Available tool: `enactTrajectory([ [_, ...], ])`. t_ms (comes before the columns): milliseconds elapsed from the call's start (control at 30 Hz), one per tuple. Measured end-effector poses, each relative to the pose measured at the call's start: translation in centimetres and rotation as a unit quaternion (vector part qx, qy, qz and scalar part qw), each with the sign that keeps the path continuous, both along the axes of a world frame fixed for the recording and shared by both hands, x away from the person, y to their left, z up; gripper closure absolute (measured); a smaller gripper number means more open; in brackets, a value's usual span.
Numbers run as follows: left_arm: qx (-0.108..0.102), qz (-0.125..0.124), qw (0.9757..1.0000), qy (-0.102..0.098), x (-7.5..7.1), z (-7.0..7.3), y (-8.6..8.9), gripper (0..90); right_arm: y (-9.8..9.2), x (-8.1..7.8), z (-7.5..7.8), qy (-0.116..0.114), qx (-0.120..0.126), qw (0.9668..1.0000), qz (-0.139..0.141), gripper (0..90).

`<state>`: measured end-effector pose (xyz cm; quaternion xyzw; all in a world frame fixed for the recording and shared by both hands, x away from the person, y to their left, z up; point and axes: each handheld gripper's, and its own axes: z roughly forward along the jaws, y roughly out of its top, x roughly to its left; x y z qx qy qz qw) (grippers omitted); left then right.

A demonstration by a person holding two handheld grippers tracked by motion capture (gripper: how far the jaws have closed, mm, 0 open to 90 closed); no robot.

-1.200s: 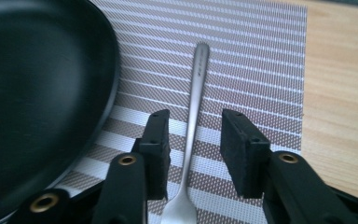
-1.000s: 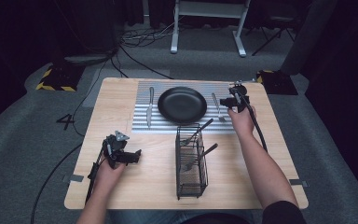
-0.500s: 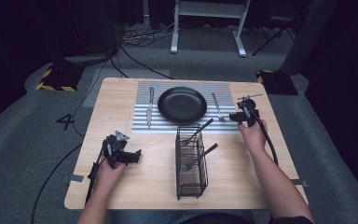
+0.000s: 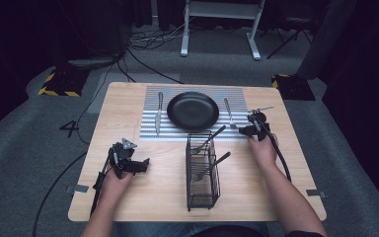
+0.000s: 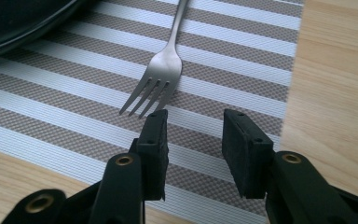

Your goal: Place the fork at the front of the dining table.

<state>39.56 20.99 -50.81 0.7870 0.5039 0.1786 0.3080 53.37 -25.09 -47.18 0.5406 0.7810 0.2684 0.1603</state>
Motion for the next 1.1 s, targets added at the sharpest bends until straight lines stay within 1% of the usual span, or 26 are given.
enactTrajectory([
  [33,0.001,0.000,1.0000,-0.001,0.0,0.0,0.0,1.4,0.0,0.0,0.0,0.000,0.000,1.0000,0.000,60.9],
  [133,0.001,0.000,1.0000,0.000,0.0,0.0,0.0,1.4,0.9,-0.2,-0.1,0.002,0.001,0.9999,0.011,60.8],
  [267,0.001,0.000,1.0000,-0.001,0.0,0.0,0.0,1.4,1.1,-0.3,-0.1,0.001,-0.001,0.9999,0.014,60.5],
  [300,0.001,0.000,1.0000,-0.001,0.0,0.0,0.0,1.4,0.8,-0.4,0.2,-0.004,-0.002,0.9999,0.010,60.4],
  [400,0.001,0.000,1.0000,-0.001,0.0,0.0,0.0,1.4,-0.1,-0.7,1.1,-0.014,0.010,0.9998,0.006,60.1],
  [433,0.001,0.000,1.0000,0.000,0.0,0.0,0.0,1.4,-0.1,-0.7,1.1,-0.014,0.010,0.9998,0.006,60.1],
  [467,0.000,0.000,1.0000,0.000,0.0,0.0,0.0,1.4,-0.5,-1.1,1.9,-0.021,0.012,0.9997,0.009,58.9],
  [533,0.000,0.000,1.0000,0.000,0.0,0.0,0.0,1.4,-0.9,-1.7,2.7,-0.030,0.020,0.9991,0.021,57.9],
  [567,0.000,0.000,1.0000,0.000,0.0,0.0,0.0,1.4,-1.0,-2.1,3.1,-0.042,0.023,0.9983,0.034,57.6],
  [600,0.000,0.000,1.0000,0.000,0.0,0.0,0.0,1.4,-1.0,-2.1,3.1,-0.042,0.023,0.9983,0.034,57.6],
  [633,0.000,0.000,1.0000,0.000,0.0,0.0,0.0,1.4,-1.2,-2.9,3.8,-0.052,0.027,0.9969,0.052,56.1],
  [667,0.000,0.000,1.0000,0.000,0.0,0.0,0.0,1.4,-1.2,-2.9,3.8,-0.052,0.027,0.9969,0.052,56.1],
  [733,0.001,0.000,1.0000,-0.001,0.0,0.0,0.0,1.4,-1.4,-3.8,4.4,-0.064,0.026,0.9953,0.069,54.1],
  [767,0.001,0.000,1.0000,-0.001,0.0,0.0,0.0,1.4,-1.6,-4.5,5.2,-0.069,0.027,0.9940,0.081,51.8],
  [800,0.001,0.000,1.0000,-0.001,0.0,0.0,0.0,1.4,-1.8,-4.8,5.5,-0.073,0.028,0.9932,0.086,51.3],
  [833,0.001,0.000,1.0000,-0.001,0.0,0.0,0.0,1.4,-1.8,-4.8,5.5,-0.073,0.028,0.9932,0.086,51.3],
  [867,0.000,0.000,1.0000,0.000,0.0,0.0,0.0,1.4,-2.3,-5.6,6.2,-0.079,0.032,0.9922,0.091,51.3],
  [933,0.000,0.000,1.0000,0.000,0.0,0.0,0.0,1.4,-2.9,-6.3,6.7,-0.085,0.035,0.9910,0.096,51.2],
  [967,0.001,0.000,1.0000,-0.001,0.0,0.0,0.0,1.4,-3.2,-6.7,6.9,-0.088,0.039,0.9906,0.097,51.0],
  [1000,0.001,0.000,1.0000,-0.001,0.0,0.0,0.0,1.4,-3.2,-6.7,6.9,-0.088,0.039,0.9906,0.097,51.0],
  [1067,0.000,0.000,1.0000,0.000,0.0,0.0,0.0,1.4,-4.0,-7.7,7.1,-0.090,0.049,0.9902,0.095,50.0],
  [1100,0.001,0.000,1.0000,-0.001,0.0,0.0,0.0,1.4,-4.0,-7.7,7.1,-0.090,0.049,0.9902,0.095,50.0],
])
